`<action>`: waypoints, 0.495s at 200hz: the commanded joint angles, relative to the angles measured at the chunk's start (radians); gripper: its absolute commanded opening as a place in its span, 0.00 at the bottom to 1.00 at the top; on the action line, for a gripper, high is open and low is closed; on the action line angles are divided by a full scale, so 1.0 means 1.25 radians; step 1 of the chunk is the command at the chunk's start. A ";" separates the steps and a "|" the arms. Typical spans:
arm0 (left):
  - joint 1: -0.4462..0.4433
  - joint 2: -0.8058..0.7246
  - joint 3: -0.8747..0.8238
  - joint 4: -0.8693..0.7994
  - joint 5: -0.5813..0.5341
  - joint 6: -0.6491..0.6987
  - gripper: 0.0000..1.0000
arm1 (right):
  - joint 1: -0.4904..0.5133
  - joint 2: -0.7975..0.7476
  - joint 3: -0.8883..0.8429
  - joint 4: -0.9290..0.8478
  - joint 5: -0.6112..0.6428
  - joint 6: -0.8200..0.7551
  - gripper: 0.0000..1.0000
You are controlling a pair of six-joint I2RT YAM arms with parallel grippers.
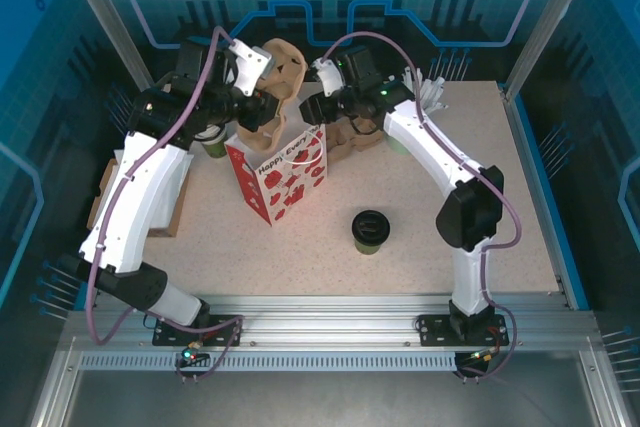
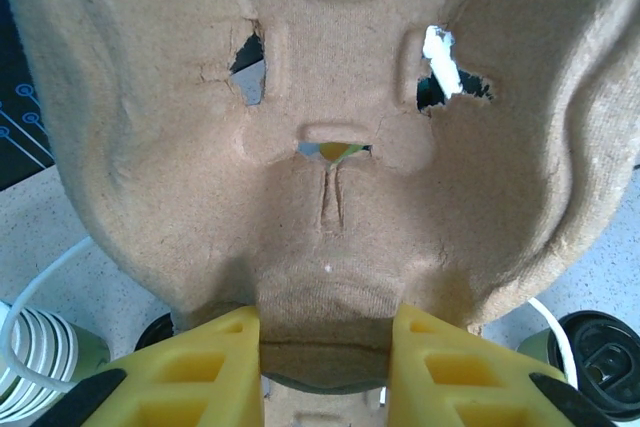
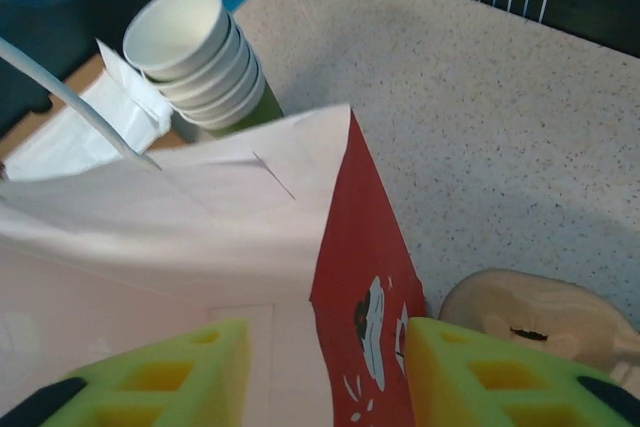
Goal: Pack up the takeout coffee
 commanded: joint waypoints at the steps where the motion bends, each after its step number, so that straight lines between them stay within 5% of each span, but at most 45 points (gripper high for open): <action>1: 0.016 0.004 0.013 0.028 0.007 0.023 0.30 | 0.004 0.013 0.033 -0.029 -0.017 -0.003 0.38; 99: 0.022 0.056 -0.017 0.043 0.062 0.060 0.29 | -0.006 0.033 0.059 -0.044 -0.006 0.009 0.19</action>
